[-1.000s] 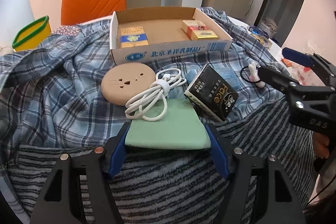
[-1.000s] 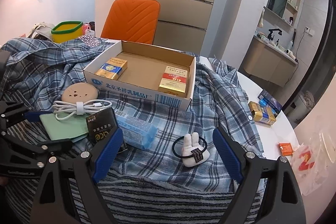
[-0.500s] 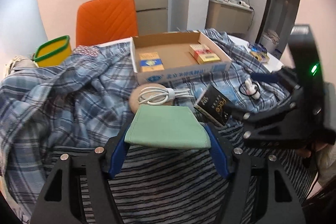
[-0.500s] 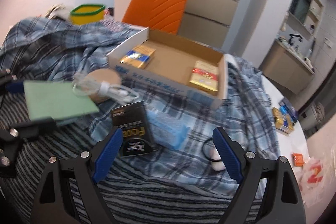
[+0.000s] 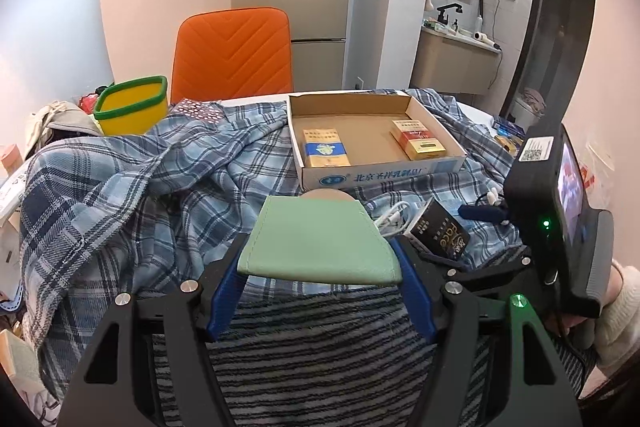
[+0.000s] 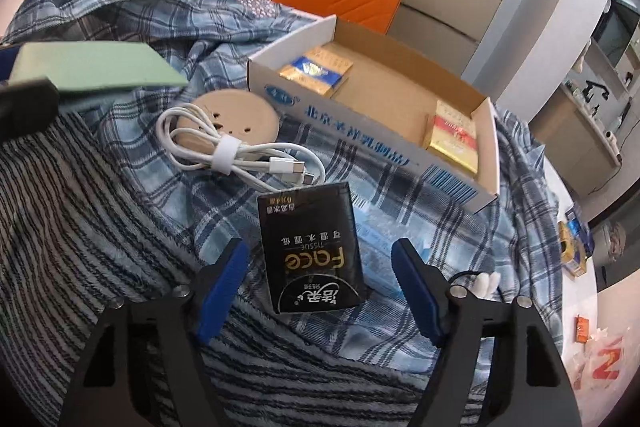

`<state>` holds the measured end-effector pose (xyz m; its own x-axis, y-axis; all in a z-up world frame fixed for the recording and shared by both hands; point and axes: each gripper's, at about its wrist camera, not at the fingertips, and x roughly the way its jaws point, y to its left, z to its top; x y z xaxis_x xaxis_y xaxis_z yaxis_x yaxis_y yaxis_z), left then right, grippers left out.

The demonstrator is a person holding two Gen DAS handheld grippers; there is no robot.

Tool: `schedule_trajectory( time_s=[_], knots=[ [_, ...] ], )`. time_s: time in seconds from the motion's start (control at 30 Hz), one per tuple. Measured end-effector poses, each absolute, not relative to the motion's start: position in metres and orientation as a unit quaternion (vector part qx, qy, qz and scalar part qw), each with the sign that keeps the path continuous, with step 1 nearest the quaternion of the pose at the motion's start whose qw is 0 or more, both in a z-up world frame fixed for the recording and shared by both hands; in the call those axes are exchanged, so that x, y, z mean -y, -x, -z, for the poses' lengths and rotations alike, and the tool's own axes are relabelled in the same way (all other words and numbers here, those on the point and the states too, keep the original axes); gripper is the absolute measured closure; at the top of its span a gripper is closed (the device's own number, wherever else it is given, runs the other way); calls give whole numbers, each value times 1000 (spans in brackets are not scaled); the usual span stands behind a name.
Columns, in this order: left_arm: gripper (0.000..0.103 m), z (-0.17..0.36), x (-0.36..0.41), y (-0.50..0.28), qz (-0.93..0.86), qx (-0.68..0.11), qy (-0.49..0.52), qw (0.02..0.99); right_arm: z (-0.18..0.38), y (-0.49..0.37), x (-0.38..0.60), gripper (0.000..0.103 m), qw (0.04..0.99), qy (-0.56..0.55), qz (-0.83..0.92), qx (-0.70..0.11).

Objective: Organize soft objects
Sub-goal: 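Grasp the mint-green cloth with the left tool while the right tool grasps the black tissue pack, then lift the cloth and tissue pack and carry them over the box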

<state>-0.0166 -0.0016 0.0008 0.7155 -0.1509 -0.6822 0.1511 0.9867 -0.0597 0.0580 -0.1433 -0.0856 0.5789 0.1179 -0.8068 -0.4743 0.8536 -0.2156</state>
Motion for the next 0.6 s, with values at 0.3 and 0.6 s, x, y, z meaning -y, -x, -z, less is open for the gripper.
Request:
schedule_trajectory(
  time_s=[0.3, 0.6],
  knots=[
    [35, -3, 3, 15, 80, -363, -3, 928, 85, -63, 161, 54, 862, 147, -188, -447],
    [35, -13, 10, 16, 94, -329, 9, 940, 55, -46, 179, 54, 890, 111, -169, -408]
  ],
)
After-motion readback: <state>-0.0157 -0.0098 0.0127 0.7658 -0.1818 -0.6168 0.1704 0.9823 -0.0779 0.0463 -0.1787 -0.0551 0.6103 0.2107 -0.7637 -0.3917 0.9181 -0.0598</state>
